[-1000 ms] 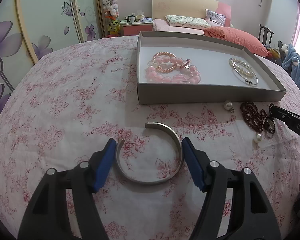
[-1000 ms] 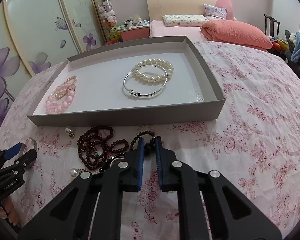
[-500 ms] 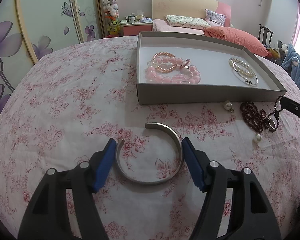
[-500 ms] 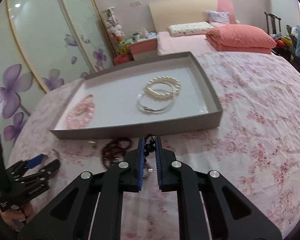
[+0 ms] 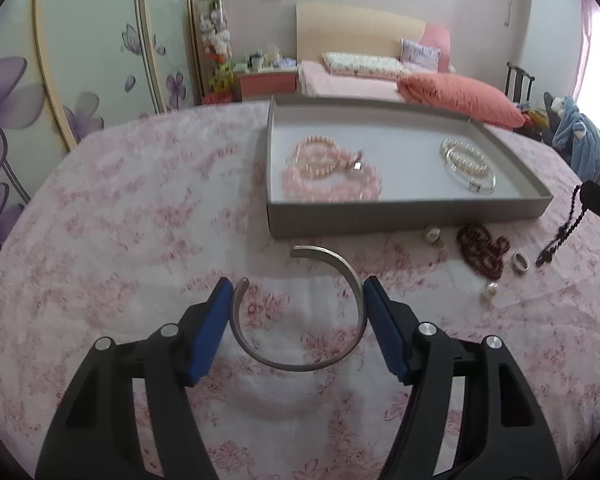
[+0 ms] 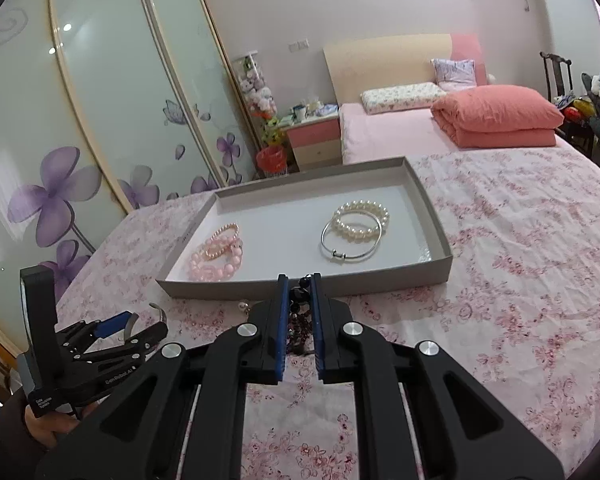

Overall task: Organize jewelry
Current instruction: 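Grasp the dark bead strand with the right tool while the left tool lifts the silver cuff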

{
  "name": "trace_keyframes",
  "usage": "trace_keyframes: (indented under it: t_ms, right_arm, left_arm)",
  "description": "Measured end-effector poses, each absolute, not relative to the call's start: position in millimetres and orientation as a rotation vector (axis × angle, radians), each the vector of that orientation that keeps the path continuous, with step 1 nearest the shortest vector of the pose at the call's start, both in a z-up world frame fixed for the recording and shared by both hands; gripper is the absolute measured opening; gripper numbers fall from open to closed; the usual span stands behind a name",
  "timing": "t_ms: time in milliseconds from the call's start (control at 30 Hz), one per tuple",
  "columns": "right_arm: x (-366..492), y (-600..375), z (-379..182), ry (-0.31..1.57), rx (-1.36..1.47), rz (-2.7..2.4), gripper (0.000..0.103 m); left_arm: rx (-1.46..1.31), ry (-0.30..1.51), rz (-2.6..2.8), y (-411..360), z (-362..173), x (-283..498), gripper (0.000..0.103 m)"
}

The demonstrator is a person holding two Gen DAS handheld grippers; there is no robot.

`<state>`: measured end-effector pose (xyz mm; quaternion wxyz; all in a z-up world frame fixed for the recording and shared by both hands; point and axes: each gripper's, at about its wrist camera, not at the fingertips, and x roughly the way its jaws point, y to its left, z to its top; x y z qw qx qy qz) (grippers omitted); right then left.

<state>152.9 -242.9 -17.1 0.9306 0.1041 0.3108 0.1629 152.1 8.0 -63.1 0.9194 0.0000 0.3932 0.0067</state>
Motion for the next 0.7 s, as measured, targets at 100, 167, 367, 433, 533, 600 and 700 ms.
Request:
trace_keyframes:
  t_ms: [100, 167, 367, 433, 533, 600, 700]
  right_arm:
    - [146, -244, -9, 0.602, 0.203, 0.325, 0.011]
    - [141, -243, -4, 0.575, 0.186, 0.319, 0.011]
    - [131, -238, 8, 0.512, 0.153, 0.307, 0.011]
    - [127, -238, 10, 0.497, 0.145, 0.305, 0.011]
    - [122, -237, 13, 0.473, 0.136, 0.299, 0.011]
    - [120, -237, 16, 0.456, 0.128, 0.293, 0.011]
    - [115, -237, 19, 0.430, 0.111, 0.280, 0.011]
  left_arm:
    - [0.020, 0.742, 0.015, 2, -50, 142, 0.065]
    - [0.034, 0.699, 0.013, -2, -41, 135, 0.065]
    - [0.076, 0.576, 0.006, -19, -17, 116, 0.065]
    - [0.087, 0.539, 0.007, -23, -10, 110, 0.065]
    - [0.099, 0.501, 0.012, -26, -1, 106, 0.065]
    - [0.101, 0.482, 0.016, -27, 3, 102, 0.065]
    - [0.105, 0.450, 0.021, -29, 8, 98, 0.065]
